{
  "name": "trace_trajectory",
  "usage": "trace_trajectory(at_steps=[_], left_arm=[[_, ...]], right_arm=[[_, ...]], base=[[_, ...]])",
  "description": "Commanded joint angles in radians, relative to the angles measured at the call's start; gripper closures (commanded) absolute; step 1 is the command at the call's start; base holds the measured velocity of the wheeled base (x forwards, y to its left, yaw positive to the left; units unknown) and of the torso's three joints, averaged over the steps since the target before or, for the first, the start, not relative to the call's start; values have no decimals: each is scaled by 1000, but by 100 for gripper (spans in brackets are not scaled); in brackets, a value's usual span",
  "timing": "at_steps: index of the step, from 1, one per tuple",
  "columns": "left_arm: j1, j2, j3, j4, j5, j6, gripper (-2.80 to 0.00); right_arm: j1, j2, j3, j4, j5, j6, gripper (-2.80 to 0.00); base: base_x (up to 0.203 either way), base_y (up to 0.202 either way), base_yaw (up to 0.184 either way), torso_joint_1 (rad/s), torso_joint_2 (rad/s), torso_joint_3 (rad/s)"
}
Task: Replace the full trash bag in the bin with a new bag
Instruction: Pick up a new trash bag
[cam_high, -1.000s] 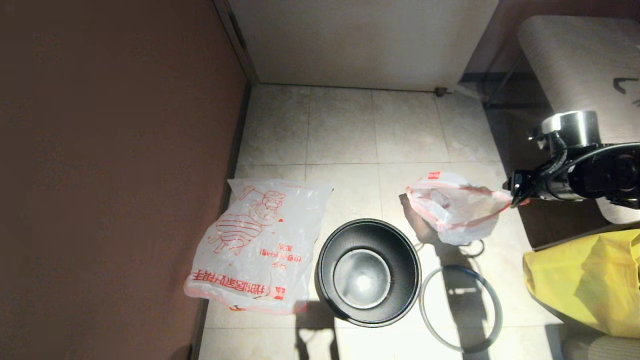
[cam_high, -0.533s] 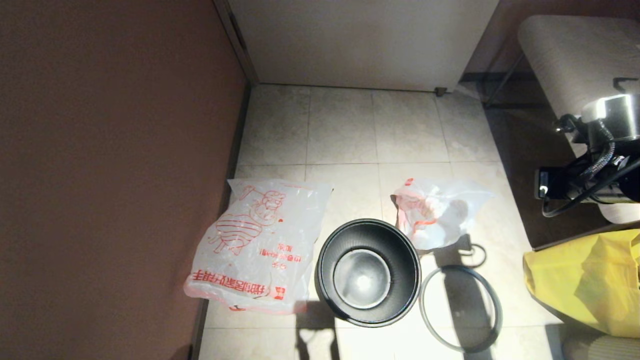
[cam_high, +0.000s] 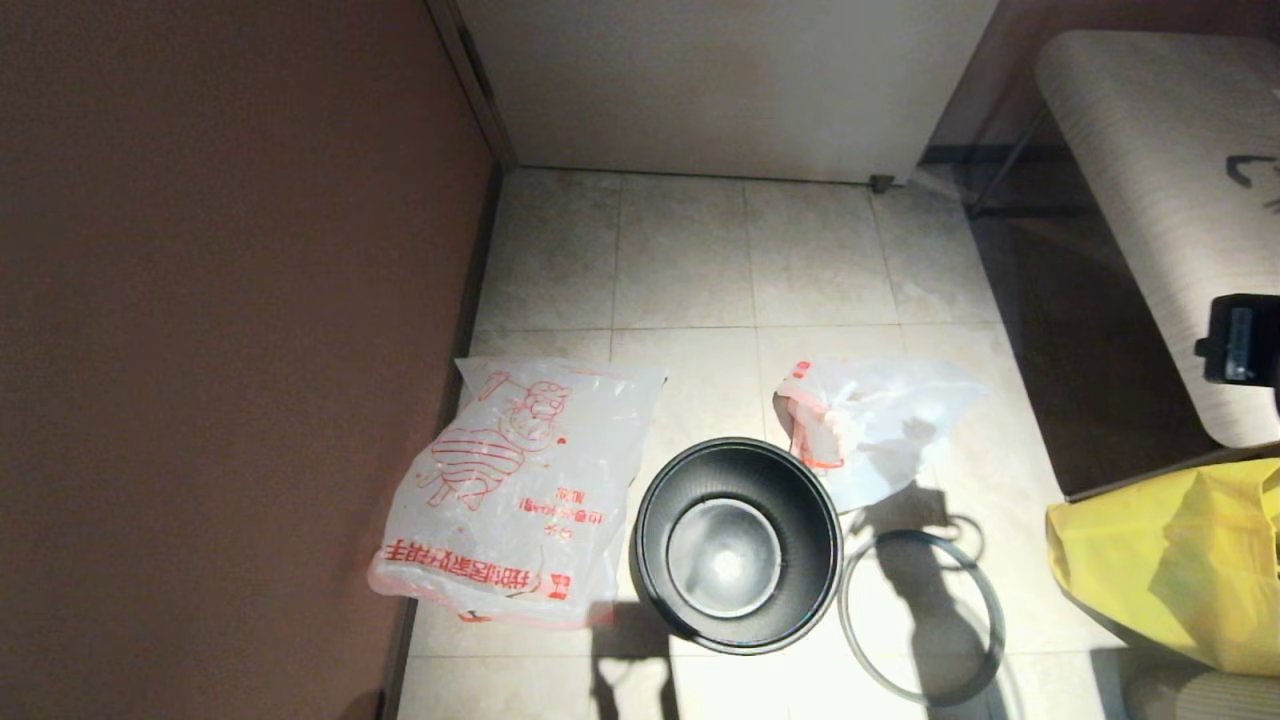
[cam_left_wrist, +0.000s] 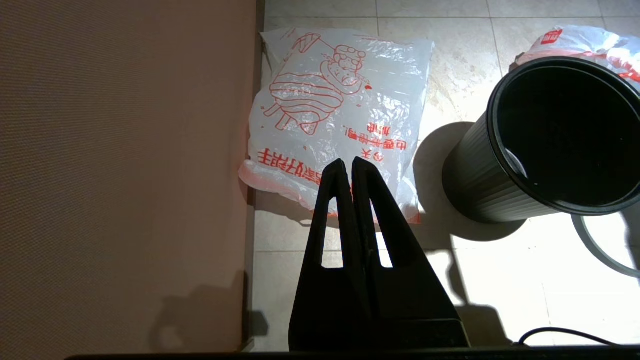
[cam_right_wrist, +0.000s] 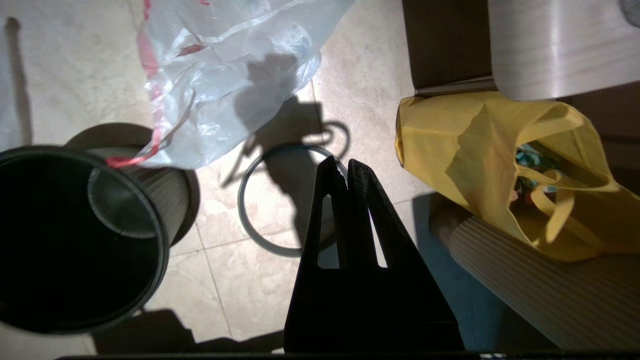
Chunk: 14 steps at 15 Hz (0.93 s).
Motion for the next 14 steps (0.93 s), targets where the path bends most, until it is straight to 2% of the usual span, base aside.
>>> trace_trajectory(at_steps=[1, 5, 7, 9, 14], left_arm=[[1, 0, 0, 0, 0, -1, 0], [1, 0, 0, 0, 0, -1, 0], [1, 0, 0, 0, -2, -1, 0], [1, 0, 0, 0, 0, -1, 0], [1, 0, 0, 0, 0, -1, 0]], right_arm=[[29, -199, 4, 76, -1, 5, 0], [37, -367, 21, 250, 40, 118, 0], [29, -455, 40, 288, 49, 124, 0], [-39, -537, 66, 318, 43, 129, 0], [-55, -800, 270, 323, 53, 103, 0]], base=[[0, 0, 0, 0, 0, 0], [0, 0, 0, 0, 0, 0], [0, 0, 0, 0, 0, 0], [0, 0, 0, 0, 0, 0], [0, 0, 0, 0, 0, 0]])
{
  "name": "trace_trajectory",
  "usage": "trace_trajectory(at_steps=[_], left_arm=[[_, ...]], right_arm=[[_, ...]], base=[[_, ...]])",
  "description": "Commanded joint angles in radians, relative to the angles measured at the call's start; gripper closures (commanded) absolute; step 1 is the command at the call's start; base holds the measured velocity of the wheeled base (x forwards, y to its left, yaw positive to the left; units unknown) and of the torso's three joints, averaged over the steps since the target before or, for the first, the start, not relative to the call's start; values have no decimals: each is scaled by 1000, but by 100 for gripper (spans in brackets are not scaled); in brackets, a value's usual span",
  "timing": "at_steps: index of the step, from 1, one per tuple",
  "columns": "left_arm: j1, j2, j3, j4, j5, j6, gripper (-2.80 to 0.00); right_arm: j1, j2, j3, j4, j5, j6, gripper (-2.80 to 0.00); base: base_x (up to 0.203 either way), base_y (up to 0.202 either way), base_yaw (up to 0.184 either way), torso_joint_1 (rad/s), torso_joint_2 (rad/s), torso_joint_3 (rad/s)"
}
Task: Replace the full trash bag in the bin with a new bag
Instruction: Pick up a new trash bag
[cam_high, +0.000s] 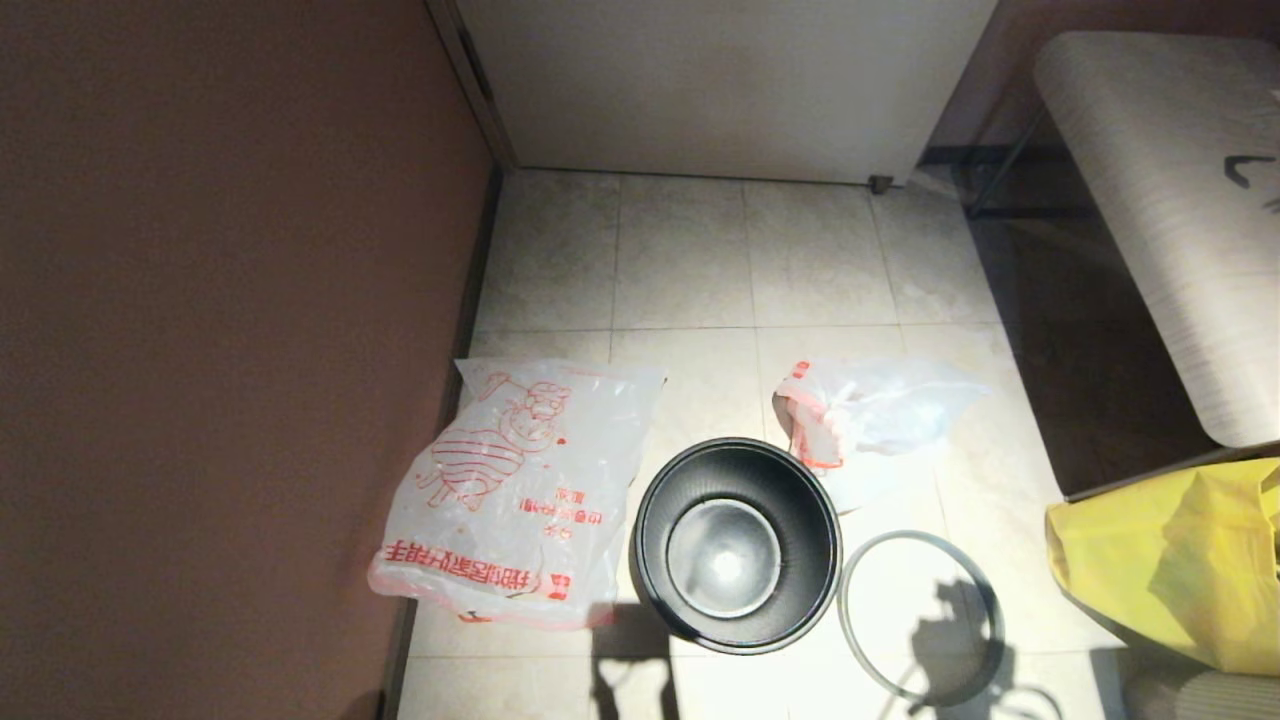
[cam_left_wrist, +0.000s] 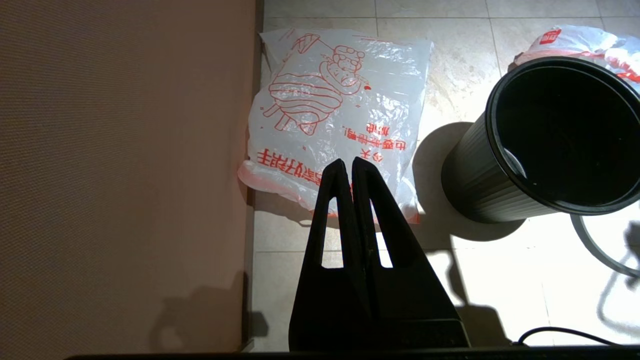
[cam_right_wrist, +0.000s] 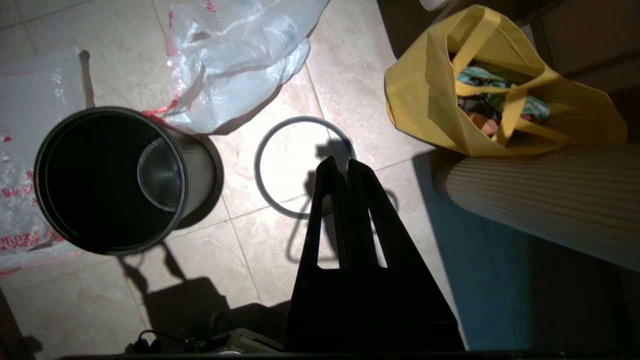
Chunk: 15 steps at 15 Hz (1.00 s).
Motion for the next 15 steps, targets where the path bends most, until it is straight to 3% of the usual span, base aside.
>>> trace_trajectory(at_steps=[1, 4, 8, 11, 15], left_arm=[[0, 0, 0, 0, 1, -1, 0], [0, 0, 0, 0, 1, -1, 0], [0, 0, 0, 0, 1, -1, 0], [0, 0, 0, 0, 1, -1, 0], [0, 0, 0, 0, 1, -1, 0]], right_arm=[[-4, -173, 111, 3, 4, -15, 0], [-39, -295, 343, -38, 12, -56, 0], [-71, -460, 615, -282, 42, -174, 0], [-70, -586, 766, -347, 151, -263, 0], [-70, -667, 880, -445, 256, -292, 0]], base=[[0, 0, 0, 0, 0, 0], [0, 0, 0, 0, 0, 0], [0, 0, 0, 0, 0, 0], [0, 0, 0, 0, 0, 0], [0, 0, 0, 0, 0, 0]])
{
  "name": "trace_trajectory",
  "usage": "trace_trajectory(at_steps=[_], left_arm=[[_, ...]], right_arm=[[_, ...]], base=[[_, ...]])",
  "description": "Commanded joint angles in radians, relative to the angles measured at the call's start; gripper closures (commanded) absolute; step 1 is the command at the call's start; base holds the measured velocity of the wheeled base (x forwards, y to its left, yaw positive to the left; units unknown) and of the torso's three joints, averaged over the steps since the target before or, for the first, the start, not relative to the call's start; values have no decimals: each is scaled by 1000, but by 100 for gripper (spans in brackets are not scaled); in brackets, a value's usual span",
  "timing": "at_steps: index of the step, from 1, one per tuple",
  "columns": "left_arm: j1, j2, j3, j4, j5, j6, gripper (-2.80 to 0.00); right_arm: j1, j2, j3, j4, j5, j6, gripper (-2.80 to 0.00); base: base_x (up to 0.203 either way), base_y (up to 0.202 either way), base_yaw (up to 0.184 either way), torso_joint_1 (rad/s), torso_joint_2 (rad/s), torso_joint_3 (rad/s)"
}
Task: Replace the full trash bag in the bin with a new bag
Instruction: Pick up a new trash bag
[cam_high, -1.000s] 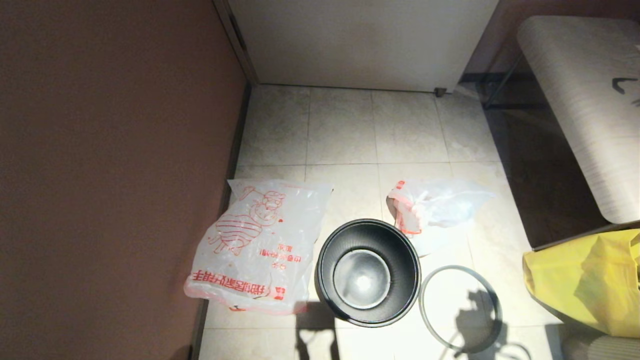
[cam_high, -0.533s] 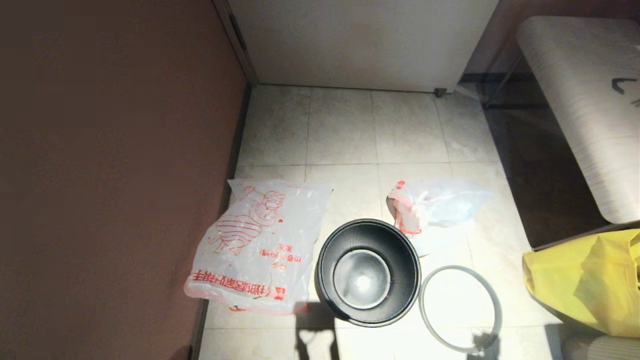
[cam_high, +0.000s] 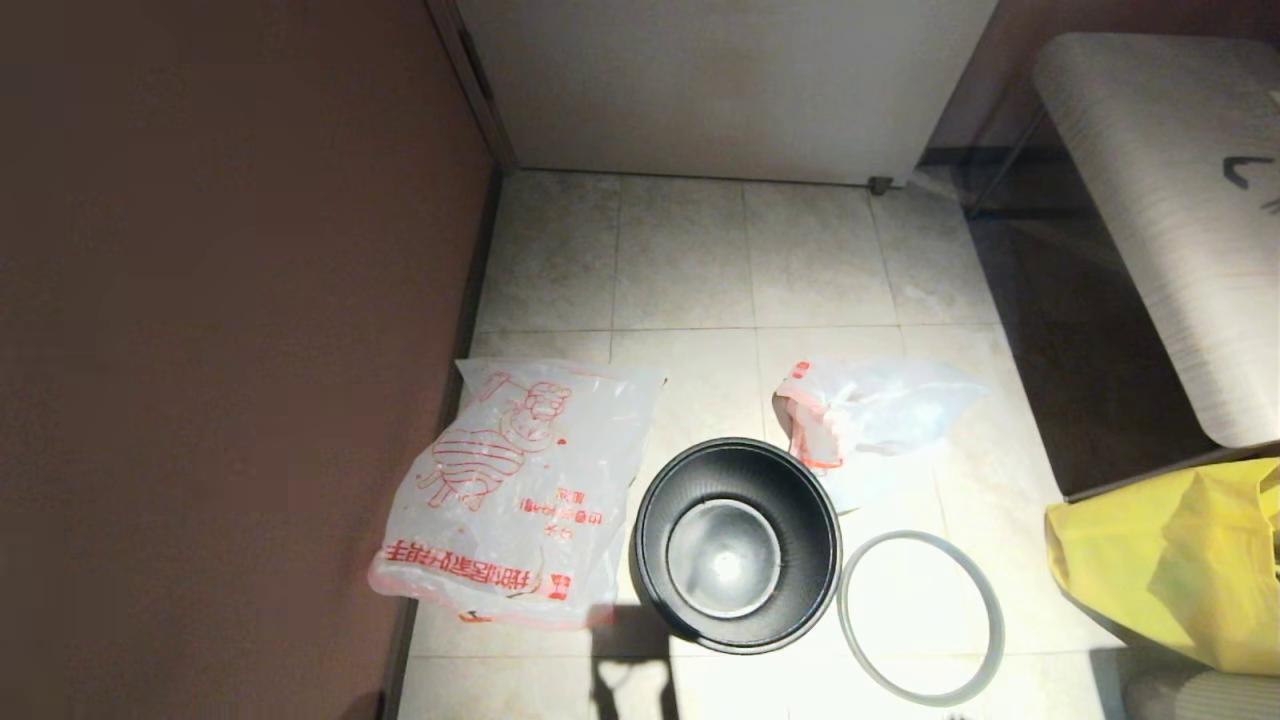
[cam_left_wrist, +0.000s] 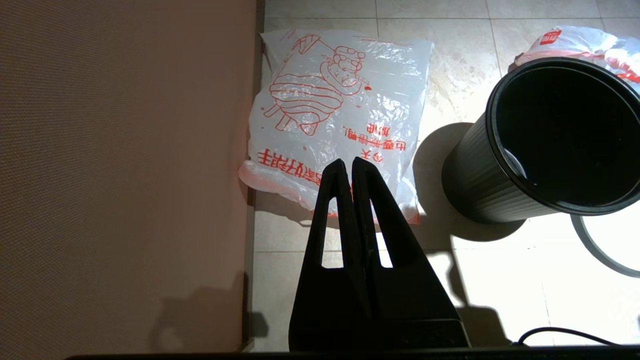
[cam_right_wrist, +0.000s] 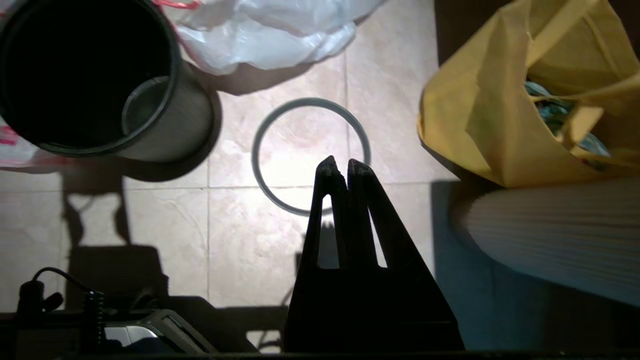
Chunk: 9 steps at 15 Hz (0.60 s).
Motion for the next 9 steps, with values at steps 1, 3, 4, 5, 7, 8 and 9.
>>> trace_trajectory(at_steps=[1, 3, 4, 5, 7, 8, 9], left_arm=[[0, 0, 0, 0, 0, -1, 0], [0, 0, 0, 0, 0, -1, 0], [0, 0, 0, 0, 0, -1, 0], [0, 0, 0, 0, 0, -1, 0], [0, 0, 0, 0, 0, -1, 0], [0, 0, 0, 0, 0, -1, 0], [0, 0, 0, 0, 0, -1, 0]], right_arm=[[1, -42, 75, -85, 23, -1, 0], [1, -42, 145, -179, 39, -5, 0], [1, -42, 152, -194, 47, -4, 0], [1, -42, 151, -194, 47, -2, 0], [1, -42, 152, -197, 45, 14, 0], [1, -42, 152, -197, 42, 23, 0], [1, -42, 152, -197, 42, 27, 0]], base=[[0, 0, 0, 0, 0, 0], [0, 0, 0, 0, 0, 0], [0, 0, 0, 0, 0, 0], [0, 0, 0, 0, 0, 0], [0, 0, 0, 0, 0, 0], [0, 0, 0, 0, 0, 0], [0, 0, 0, 0, 0, 0]])
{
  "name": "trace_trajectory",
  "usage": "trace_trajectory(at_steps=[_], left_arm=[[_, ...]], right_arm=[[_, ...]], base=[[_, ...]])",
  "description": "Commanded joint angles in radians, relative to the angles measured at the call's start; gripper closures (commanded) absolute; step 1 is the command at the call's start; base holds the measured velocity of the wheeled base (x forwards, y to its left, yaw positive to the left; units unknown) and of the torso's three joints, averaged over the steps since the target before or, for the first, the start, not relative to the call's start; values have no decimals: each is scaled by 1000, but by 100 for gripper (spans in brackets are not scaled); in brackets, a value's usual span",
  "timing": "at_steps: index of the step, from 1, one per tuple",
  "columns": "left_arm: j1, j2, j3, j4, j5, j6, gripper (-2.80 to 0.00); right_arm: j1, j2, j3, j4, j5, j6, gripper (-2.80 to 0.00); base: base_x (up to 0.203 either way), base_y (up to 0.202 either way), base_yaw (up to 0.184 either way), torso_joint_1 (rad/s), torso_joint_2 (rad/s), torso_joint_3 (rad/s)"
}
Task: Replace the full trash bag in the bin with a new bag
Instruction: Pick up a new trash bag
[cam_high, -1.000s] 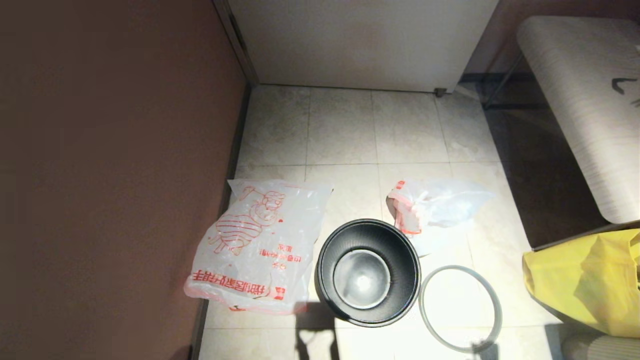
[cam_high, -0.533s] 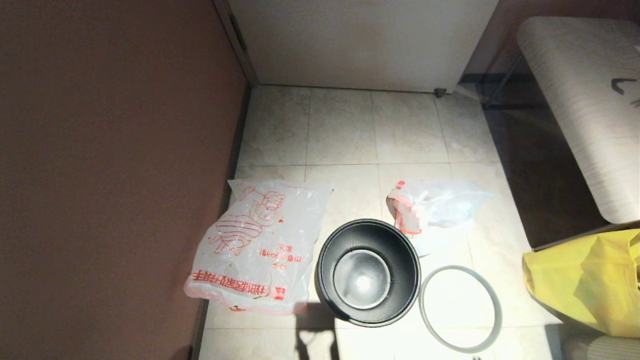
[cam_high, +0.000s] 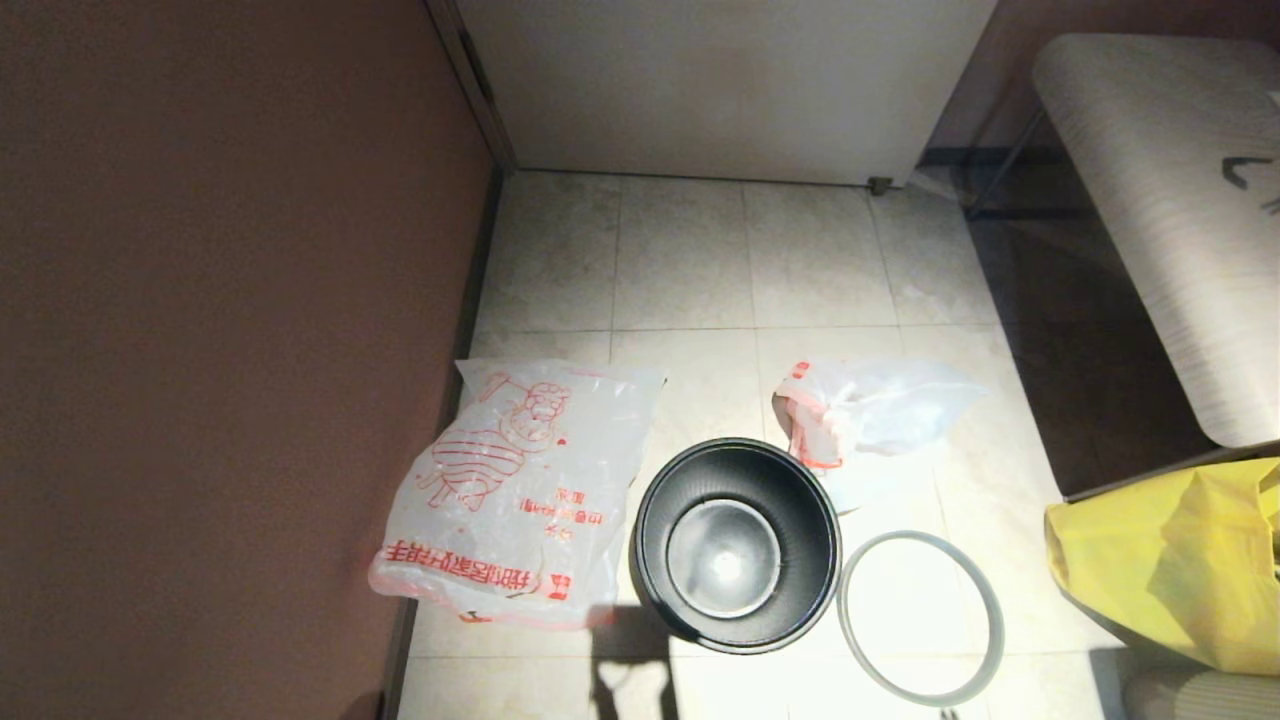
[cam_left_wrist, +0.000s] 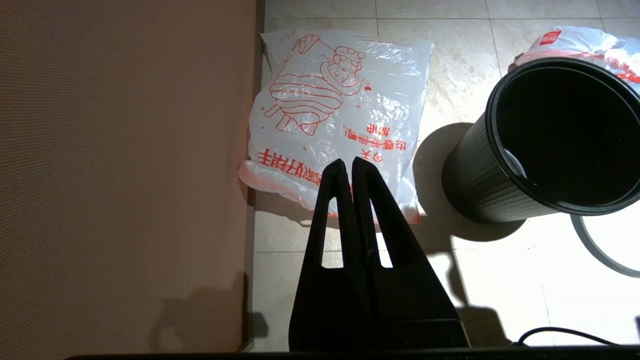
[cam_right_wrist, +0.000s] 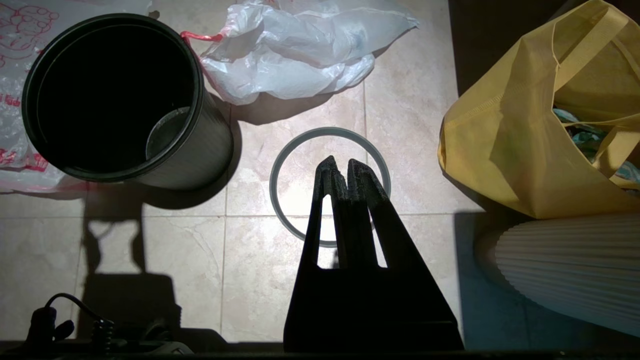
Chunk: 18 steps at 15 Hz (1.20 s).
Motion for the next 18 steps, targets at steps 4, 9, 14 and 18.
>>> trace_trajectory(at_steps=[4, 9, 14, 18], left_arm=[[0, 0, 0, 0, 0, -1, 0], [0, 0, 0, -1, 0, -1, 0], [0, 0, 0, -1, 0, -1, 0], [0, 0, 0, 0, 0, -1, 0]], right_arm=[[0, 3, 1, 3, -2, 0, 0], [0, 3, 1, 3, -2, 0, 0], [0, 3, 1, 3, -2, 0, 0], [0, 3, 1, 3, -2, 0, 0]], base=[[0, 0, 0, 0, 0, 0], [0, 0, 0, 0, 0, 0], [0, 0, 0, 0, 0, 0], [0, 0, 0, 0, 0, 0]])
